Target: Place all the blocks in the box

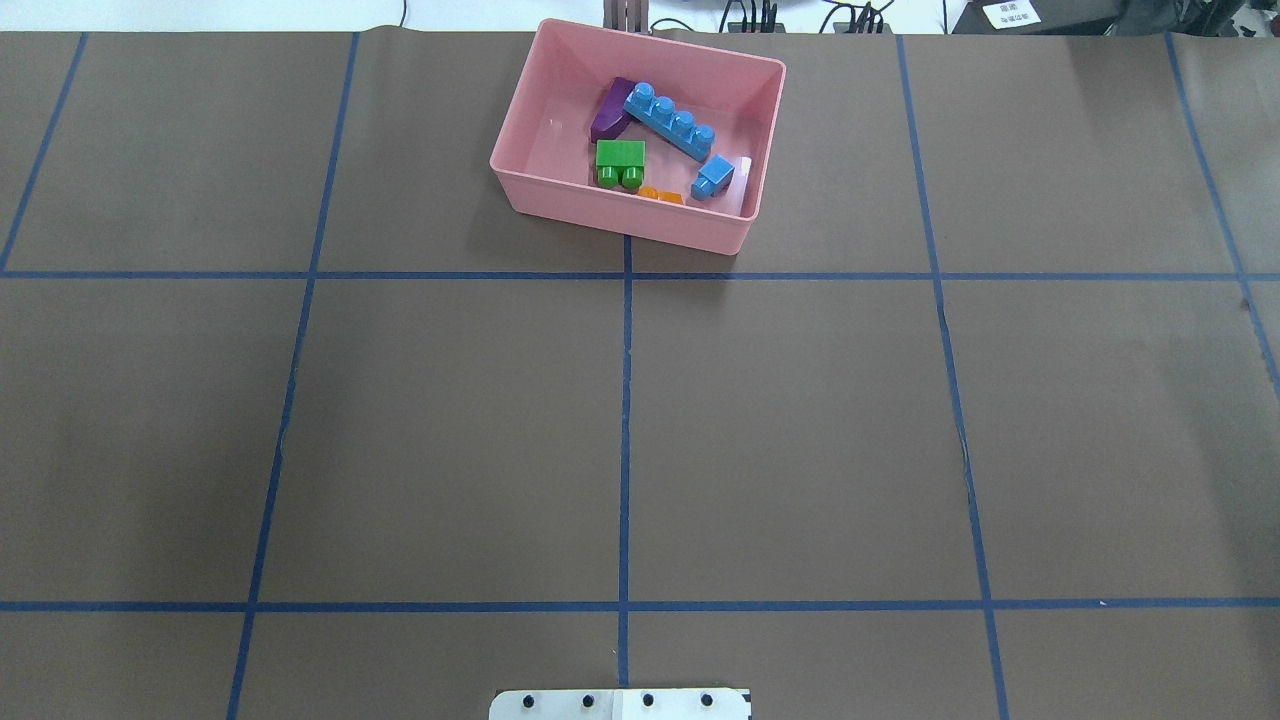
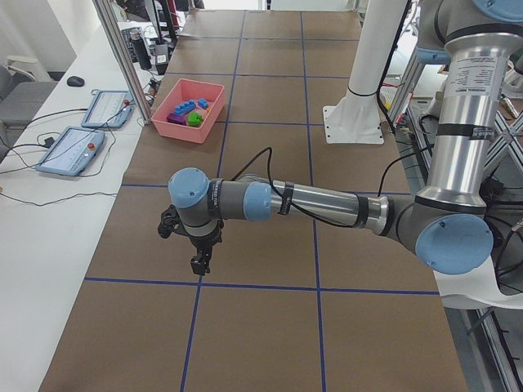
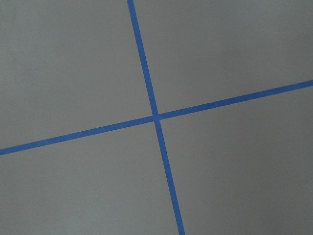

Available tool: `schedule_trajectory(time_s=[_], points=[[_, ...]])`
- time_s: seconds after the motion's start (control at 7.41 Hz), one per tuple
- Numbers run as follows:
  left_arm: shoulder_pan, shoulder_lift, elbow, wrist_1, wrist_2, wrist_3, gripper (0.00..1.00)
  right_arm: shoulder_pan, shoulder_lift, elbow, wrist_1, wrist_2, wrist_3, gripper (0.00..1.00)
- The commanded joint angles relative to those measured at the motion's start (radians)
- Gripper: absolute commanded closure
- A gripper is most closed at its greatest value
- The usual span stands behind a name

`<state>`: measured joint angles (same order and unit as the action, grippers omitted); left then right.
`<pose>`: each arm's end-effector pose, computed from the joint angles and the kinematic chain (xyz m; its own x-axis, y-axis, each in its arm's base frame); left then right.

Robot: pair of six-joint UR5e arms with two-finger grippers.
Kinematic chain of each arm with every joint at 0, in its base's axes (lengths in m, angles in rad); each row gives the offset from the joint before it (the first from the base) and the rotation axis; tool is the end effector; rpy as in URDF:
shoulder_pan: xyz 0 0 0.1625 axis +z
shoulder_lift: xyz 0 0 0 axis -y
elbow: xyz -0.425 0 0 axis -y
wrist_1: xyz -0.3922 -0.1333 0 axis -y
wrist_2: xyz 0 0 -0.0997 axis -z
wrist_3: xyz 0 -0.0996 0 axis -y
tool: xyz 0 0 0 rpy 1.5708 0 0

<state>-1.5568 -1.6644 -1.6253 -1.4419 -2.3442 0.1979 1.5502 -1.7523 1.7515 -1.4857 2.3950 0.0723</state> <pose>-0.0563 -0.5295 0.5971 0.6986 0.2195 -0.6810 -0.1543 0.9756 0.1562 0.0515 -0.4217 0.6398 0.6774 -0.0036 0.7356 -0.0285 0.9991 0.0311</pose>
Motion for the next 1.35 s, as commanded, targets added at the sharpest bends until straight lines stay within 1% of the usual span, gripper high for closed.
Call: schedule_trajectory(time_s=[0.0,0.27,0.54,0.67,0.81,0.94,1.08,1.21], points=[[-0.002,0.0,-0.019,0.006,-0.003,0.0,0.0,0.014,0.144,-0.001,-0.205,-0.016,-0.037,0.0],[0.0,0.021,-0.076,0.053,-0.003,0.0,0.0,0.037,0.162,0.0,-0.222,-0.023,-0.066,0.0],[0.0,0.031,-0.105,0.035,-0.003,0.003,0.0,0.039,0.145,0.019,-0.22,-0.033,-0.066,0.0],[0.0,0.072,-0.161,0.035,-0.001,0.003,0.0,0.038,0.128,0.017,-0.22,-0.031,-0.065,0.0],[0.001,0.112,-0.186,0.019,0.0,0.005,0.0,0.039,0.113,0.029,-0.222,-0.03,-0.065,0.0],[0.001,0.121,-0.209,-0.012,-0.004,0.006,0.0,0.038,0.102,0.049,-0.223,-0.04,-0.051,0.0],[0.004,0.123,-0.208,-0.012,-0.003,0.003,0.0,0.036,0.109,0.051,-0.219,-0.06,-0.051,0.0],[0.004,0.124,-0.209,-0.014,-0.004,0.005,0.0,0.036,0.114,0.055,-0.22,-0.047,-0.051,0.0]])
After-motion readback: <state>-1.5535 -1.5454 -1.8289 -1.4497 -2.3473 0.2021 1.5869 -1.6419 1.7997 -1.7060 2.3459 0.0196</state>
